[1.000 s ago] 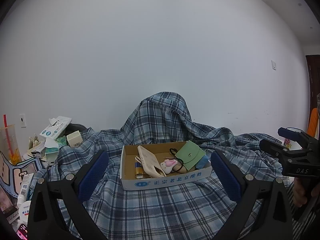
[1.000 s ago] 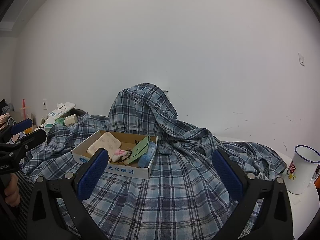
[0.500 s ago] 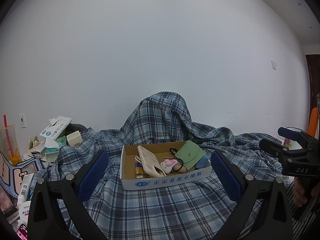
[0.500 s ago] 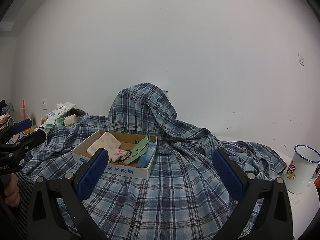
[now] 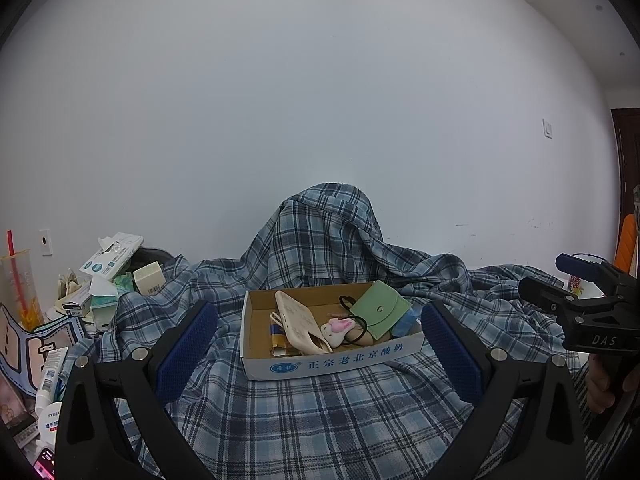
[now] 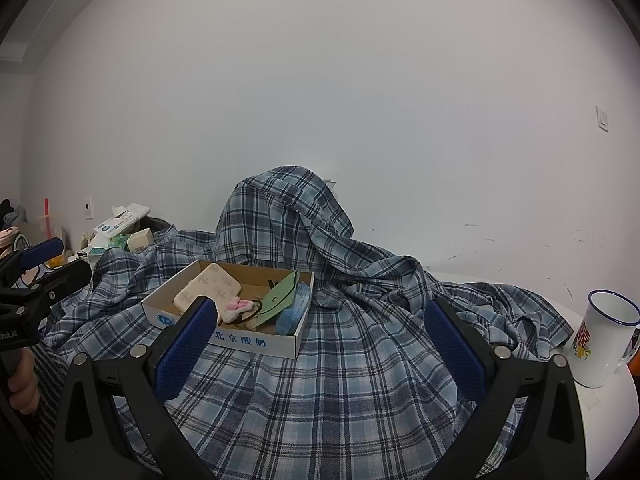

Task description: Organize soft objects

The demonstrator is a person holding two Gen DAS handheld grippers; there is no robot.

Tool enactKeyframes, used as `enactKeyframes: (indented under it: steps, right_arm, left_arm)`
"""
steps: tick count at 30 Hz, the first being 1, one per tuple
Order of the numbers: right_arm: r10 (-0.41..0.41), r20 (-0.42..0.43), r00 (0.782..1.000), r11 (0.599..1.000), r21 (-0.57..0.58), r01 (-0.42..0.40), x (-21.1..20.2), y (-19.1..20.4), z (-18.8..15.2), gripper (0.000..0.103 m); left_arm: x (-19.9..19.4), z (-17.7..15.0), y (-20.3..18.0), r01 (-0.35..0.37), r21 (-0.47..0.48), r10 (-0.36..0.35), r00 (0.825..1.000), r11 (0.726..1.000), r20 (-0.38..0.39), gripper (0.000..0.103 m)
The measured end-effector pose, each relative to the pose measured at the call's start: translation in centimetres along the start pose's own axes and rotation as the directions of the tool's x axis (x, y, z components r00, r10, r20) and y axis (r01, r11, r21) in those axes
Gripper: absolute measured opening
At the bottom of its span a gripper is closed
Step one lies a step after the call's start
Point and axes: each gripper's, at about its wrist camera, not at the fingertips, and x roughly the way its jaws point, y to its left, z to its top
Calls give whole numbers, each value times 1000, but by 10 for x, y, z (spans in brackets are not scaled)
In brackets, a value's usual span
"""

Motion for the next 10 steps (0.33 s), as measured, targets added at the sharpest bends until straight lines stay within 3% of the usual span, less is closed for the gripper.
enactKeyframes:
  steps: [10]
  right_arm:
    - [-15,-17,1000,1000,1,15,2,-1,-1,103]
  left_arm:
    - [3,-1,-1,1,1,-1,1000,1000,-14,103]
